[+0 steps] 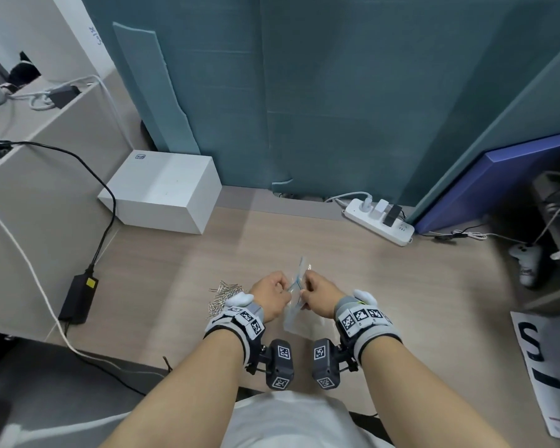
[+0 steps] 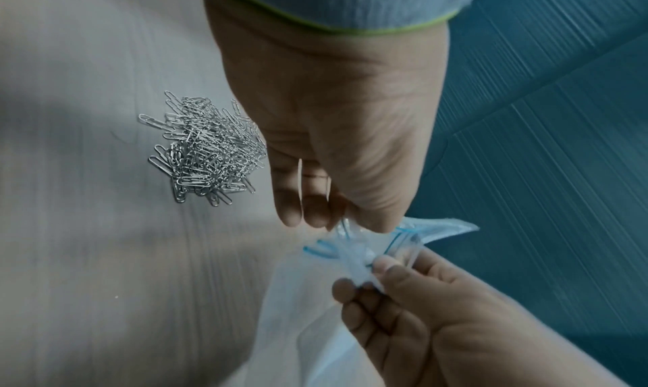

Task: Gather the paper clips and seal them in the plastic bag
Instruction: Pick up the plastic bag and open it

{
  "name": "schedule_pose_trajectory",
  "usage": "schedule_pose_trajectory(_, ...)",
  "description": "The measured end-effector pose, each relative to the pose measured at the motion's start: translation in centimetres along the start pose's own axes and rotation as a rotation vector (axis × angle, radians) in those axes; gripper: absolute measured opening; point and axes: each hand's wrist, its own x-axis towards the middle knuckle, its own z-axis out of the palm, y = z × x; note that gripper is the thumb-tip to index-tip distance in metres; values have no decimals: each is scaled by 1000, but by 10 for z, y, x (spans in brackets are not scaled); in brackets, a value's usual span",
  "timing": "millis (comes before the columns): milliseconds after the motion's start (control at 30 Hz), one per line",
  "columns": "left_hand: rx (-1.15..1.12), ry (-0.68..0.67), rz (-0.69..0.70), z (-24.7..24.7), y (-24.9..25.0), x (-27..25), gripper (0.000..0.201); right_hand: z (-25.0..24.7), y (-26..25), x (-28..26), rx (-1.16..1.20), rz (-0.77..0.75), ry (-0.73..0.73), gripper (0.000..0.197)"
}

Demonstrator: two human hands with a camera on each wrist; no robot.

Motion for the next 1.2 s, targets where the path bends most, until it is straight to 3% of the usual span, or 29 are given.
schedule_pose_trajectory(300, 198, -39, 193, 15, 18, -7, 27, -7, 6, -14, 37, 22, 244, 32)
schedule_pose_trajectory(400, 225, -27, 195, 17, 22, -4, 43, -8, 12, -9, 53, -16, 269, 37)
schedule_pose_trajectory(533, 291, -1, 188, 16, 26, -2, 34, -12, 15, -8, -7, -63, 259, 35)
schedule_pose_trajectory(733, 379, 81, 82, 12, 29, 2, 35, -17, 10, -11, -137, 43, 264, 53)
schedule_pose_trajectory(867, 426, 122, 29, 6, 28, 7, 39, -25, 7, -13, -176, 187, 366, 37)
schedule_pose_trajectory(1033, 464, 146, 49, 3, 27, 9, 39, -28, 7, -12, -152, 245, 447, 12)
schedule_pose_trajectory(1200, 266, 56, 121, 13, 27, 13, 28, -26, 8, -5, 60, 78, 344, 16)
